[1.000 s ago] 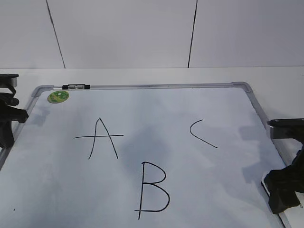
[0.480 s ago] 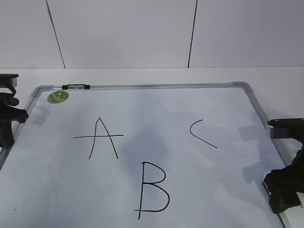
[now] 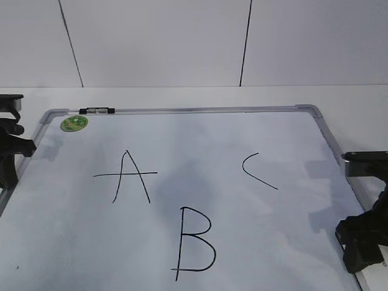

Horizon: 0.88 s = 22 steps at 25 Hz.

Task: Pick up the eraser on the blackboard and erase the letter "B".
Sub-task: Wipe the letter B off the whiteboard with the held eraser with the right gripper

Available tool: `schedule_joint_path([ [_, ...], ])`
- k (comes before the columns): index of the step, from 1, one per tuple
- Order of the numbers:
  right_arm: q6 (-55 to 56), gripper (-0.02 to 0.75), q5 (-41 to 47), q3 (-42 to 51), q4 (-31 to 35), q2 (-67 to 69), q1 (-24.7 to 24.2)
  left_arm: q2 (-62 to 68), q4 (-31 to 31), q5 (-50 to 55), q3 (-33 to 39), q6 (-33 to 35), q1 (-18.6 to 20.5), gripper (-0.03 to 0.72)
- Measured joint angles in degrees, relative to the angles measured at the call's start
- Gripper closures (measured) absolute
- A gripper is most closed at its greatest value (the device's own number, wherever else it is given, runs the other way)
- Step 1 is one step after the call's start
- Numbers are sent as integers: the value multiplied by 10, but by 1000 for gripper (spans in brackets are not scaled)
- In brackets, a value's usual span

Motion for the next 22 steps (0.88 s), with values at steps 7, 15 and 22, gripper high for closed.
schedule_joint_path([
  [7, 0, 178, 100, -55, 11, 2, 0, 0, -1, 0, 0, 0, 0, 666],
  [15, 0, 178, 187, -131, 28, 2, 1, 0, -3, 1, 0, 0, 0, 666],
  [22, 21, 178, 196, -202, 37, 12, 98, 0, -5, 3, 0, 0, 0, 666],
])
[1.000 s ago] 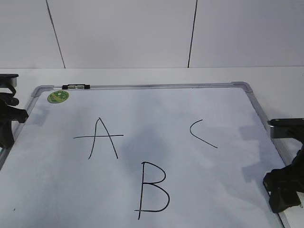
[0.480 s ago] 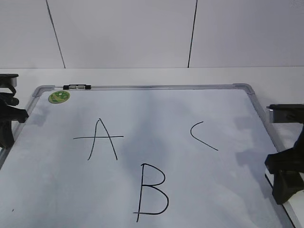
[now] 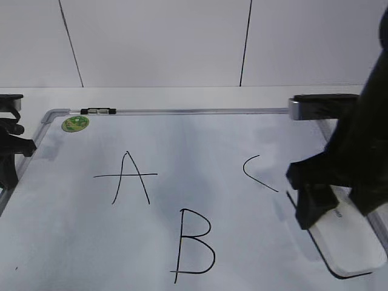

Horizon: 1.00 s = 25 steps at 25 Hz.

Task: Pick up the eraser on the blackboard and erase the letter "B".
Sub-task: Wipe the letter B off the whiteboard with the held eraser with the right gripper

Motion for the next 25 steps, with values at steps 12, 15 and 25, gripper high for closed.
schedule_joint_path([
  [12, 42, 178, -59, -133, -8, 148, 172, 0, -4, 5, -1, 0, 1, 668],
  [15, 42, 178, -87, -144, -8, 183, 200, 0, -5, 5, -1, 0, 1, 668],
  [25, 44, 178, -77, -189, -48, 274, 275, 1, -5, 5, -1, 0, 2, 669],
])
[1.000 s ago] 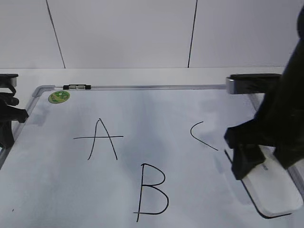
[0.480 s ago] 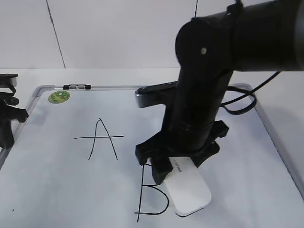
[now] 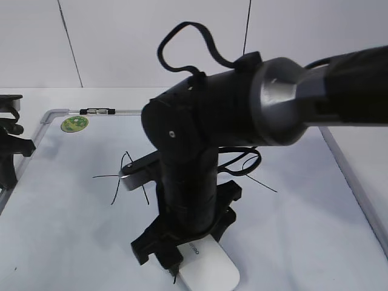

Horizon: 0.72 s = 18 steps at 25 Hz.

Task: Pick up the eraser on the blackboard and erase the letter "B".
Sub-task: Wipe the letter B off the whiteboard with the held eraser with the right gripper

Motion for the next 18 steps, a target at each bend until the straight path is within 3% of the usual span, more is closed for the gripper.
schedule_joint_path([
  [8, -13, 179, 23, -68, -5, 39, 50, 0, 1, 0, 0, 0, 0, 669],
  [18, -3, 179, 21, -69, -26, 41, 52, 0, 1, 1, 0, 0, 0, 669],
])
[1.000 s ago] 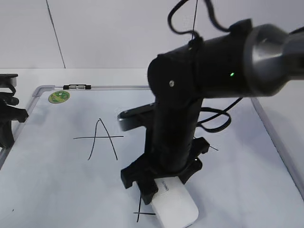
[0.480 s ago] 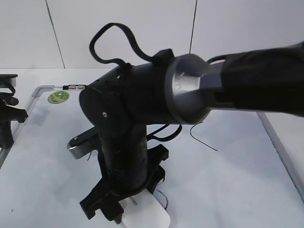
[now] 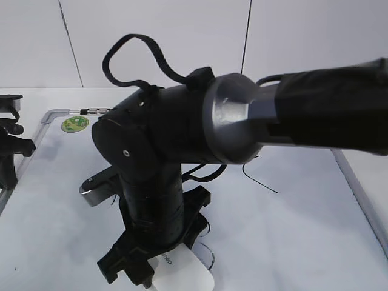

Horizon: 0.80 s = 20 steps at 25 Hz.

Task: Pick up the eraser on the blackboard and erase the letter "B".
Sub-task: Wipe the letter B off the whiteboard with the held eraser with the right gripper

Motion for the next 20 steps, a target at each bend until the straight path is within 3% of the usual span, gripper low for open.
schedule_joint_path([
  [5, 8, 179, -3, 0, 11, 0, -19, 0, 0, -1, 0, 0, 0, 669],
  [20, 17, 179, -30, 13, 3, -3, -145, 0, -4, -2, 0, 0, 0, 669],
])
